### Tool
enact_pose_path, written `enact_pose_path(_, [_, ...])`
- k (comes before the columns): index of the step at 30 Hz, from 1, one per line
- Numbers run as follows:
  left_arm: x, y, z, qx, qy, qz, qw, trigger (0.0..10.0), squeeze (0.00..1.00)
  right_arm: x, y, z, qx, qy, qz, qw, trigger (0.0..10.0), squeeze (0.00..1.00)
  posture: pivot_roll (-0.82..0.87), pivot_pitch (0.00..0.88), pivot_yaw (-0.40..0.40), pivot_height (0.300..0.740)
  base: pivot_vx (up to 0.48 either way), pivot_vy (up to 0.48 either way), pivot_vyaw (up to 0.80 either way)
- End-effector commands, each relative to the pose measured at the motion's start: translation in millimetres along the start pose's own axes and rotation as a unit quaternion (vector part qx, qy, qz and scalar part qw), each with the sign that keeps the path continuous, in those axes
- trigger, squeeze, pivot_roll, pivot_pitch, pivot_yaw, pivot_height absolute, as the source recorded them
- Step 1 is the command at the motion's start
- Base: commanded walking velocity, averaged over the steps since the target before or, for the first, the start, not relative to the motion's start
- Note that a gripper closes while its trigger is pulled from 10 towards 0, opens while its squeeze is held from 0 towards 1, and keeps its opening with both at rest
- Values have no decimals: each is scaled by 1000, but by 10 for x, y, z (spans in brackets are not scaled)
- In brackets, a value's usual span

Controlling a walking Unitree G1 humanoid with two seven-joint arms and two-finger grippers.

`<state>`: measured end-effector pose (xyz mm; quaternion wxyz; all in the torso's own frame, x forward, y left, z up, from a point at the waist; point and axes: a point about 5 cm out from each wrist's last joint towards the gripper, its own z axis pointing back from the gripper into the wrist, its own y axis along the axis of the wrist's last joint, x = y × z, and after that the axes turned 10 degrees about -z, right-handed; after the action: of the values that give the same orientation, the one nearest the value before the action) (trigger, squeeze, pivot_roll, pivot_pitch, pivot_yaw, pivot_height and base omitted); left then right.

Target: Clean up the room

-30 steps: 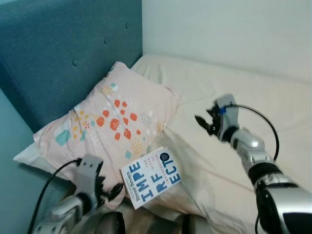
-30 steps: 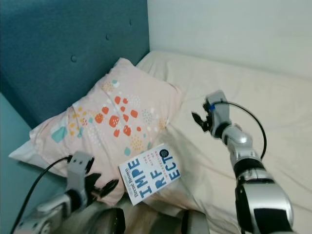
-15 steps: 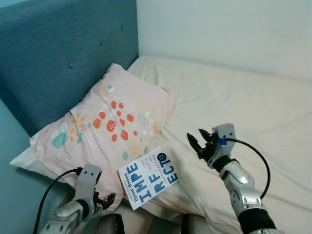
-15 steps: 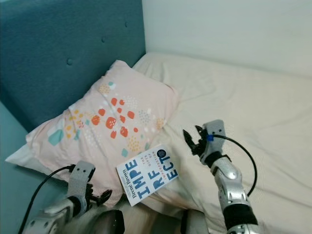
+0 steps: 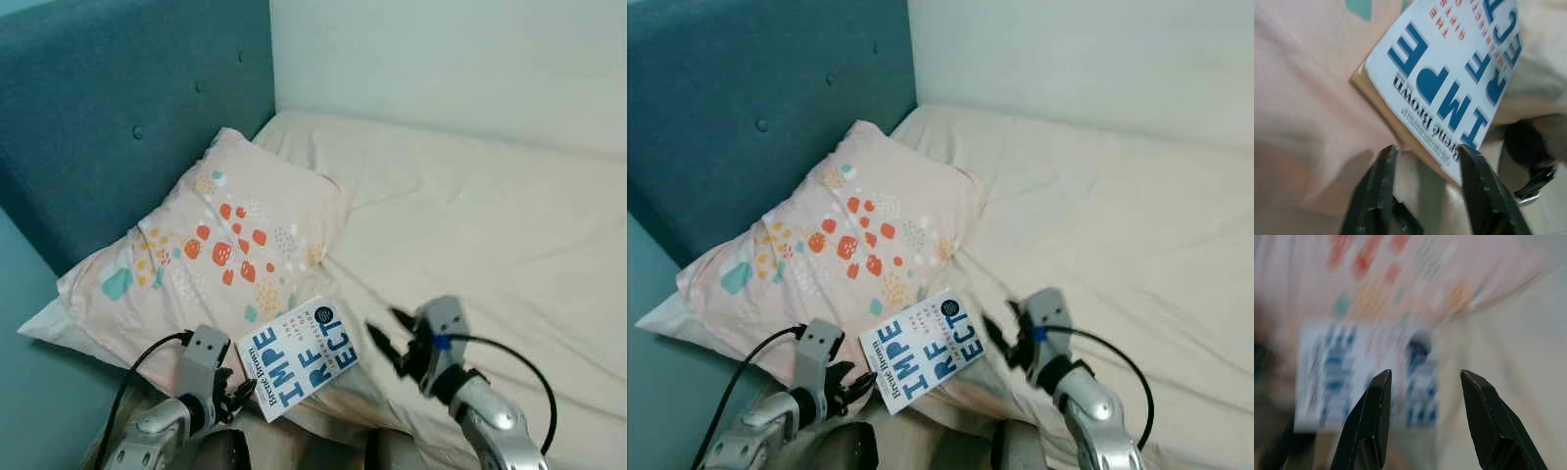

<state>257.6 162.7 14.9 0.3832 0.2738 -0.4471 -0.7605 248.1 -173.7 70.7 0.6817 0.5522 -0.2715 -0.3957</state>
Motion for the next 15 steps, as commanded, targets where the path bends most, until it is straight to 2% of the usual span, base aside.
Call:
enact_pose_path(1, [-34, -67, 28, -14, 5, -15, 1000, 0, 0, -75, -89, 11, -40, 19, 2, 999, 10000, 0, -28, 140, -10, 599, 0, 0, 0])
enact_pose_path(4, [-70, -39, -5, -8, 29, -31, 999, 0, 0, -184, -397, 113, -164, 47, -2, 985, 10000, 0, -34, 138, -8, 599, 0, 0, 0])
enact_pose_path(6, [-92, -20, -27, -4, 44, -44, 998, 0, 0, -236, -535, 158, -218, 57, 10, 974, 10000, 0, -36, 140, -6, 599, 0, 0, 0])
enact_pose_path(10, [-99, 3, -42, 6, 52, -46, 998, 0, 0, -276, -585, 194, -244, 59, 13, 968, 10000, 0, -39, 141, -5, 599, 0, 0, 0])
enact_pose_path(12, [-50, 18, -72, 18, 39, -43, 998, 0, 0, -302, -620, 265, -269, 52, 47, 961, 10000, 0, -51, 144, -4, 599, 0, 0, 0])
enact_pose_path(15, [-12, 2, -92, 16, 27, -43, 999, 0, 0, -309, -636, 286, -272, 47, 53, 960, 10000, 0, -55, 144, -3, 599, 0, 0, 0])
